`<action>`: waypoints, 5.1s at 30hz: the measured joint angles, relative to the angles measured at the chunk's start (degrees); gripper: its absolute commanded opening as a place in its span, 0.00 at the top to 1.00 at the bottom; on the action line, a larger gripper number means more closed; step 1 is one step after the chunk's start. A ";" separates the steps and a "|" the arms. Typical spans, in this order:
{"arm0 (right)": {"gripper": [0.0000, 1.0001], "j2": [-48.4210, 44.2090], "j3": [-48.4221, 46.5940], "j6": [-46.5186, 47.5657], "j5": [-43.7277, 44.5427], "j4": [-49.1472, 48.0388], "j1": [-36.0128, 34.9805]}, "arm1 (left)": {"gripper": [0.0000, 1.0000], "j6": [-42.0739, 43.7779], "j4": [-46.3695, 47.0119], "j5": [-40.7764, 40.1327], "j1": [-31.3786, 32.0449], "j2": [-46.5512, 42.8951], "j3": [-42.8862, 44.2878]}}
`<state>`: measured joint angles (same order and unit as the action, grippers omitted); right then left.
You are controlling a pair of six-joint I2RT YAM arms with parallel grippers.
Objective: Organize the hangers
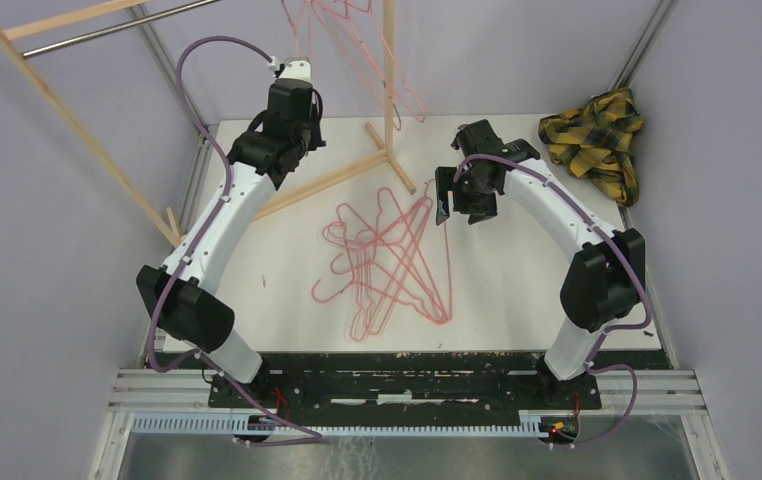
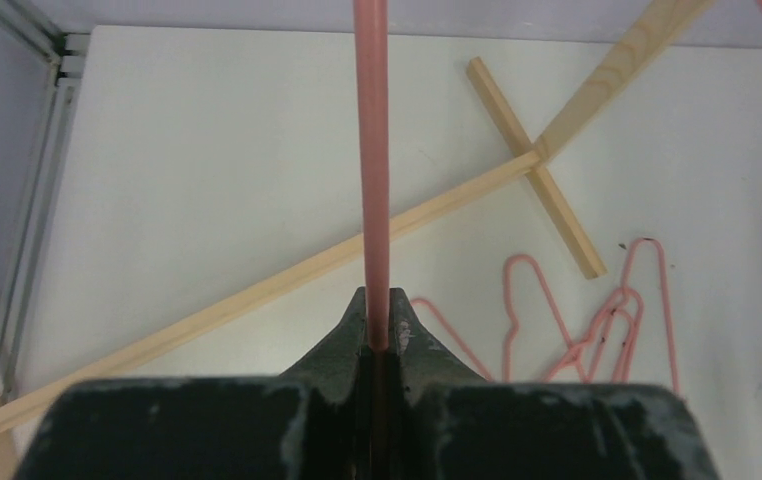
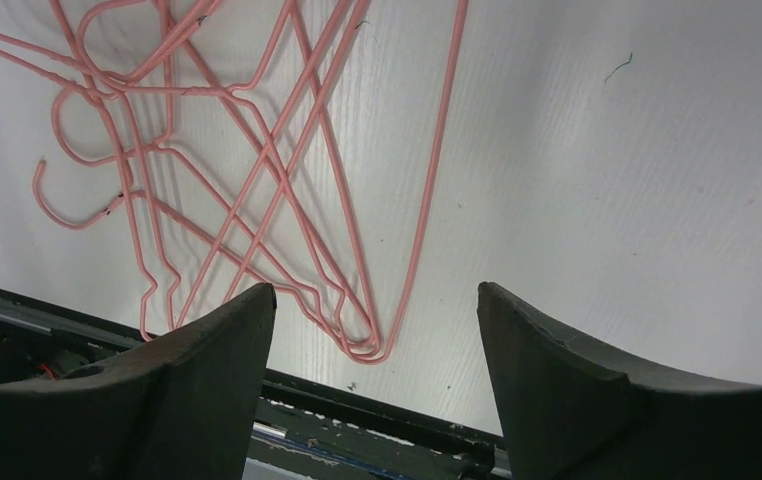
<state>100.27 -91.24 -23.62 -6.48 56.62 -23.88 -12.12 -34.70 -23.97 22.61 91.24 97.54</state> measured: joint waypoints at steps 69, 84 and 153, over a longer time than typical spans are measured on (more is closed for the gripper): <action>0.67 26.21 -8.33 5.29 -9.07 -6.40 -10.36 | 0.00 -6.25 7.91 30.05 5.01 -29.22 -43.21; 0.99 23.85 -3.15 5.55 -8.90 -10.64 -10.05 | 0.00 -7.04 8.50 30.60 5.01 -30.64 -44.46; 0.65 34.82 -21.44 -3.87 -19.82 -8.33 -19.28 | 0.01 -16.44 15.93 36.11 8.28 -39.26 -62.36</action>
<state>135.09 -112.68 -27.49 -26.30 48.29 -43.16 -28.56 -18.76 12.14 30.89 51.99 35.18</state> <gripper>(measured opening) 0.374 0.994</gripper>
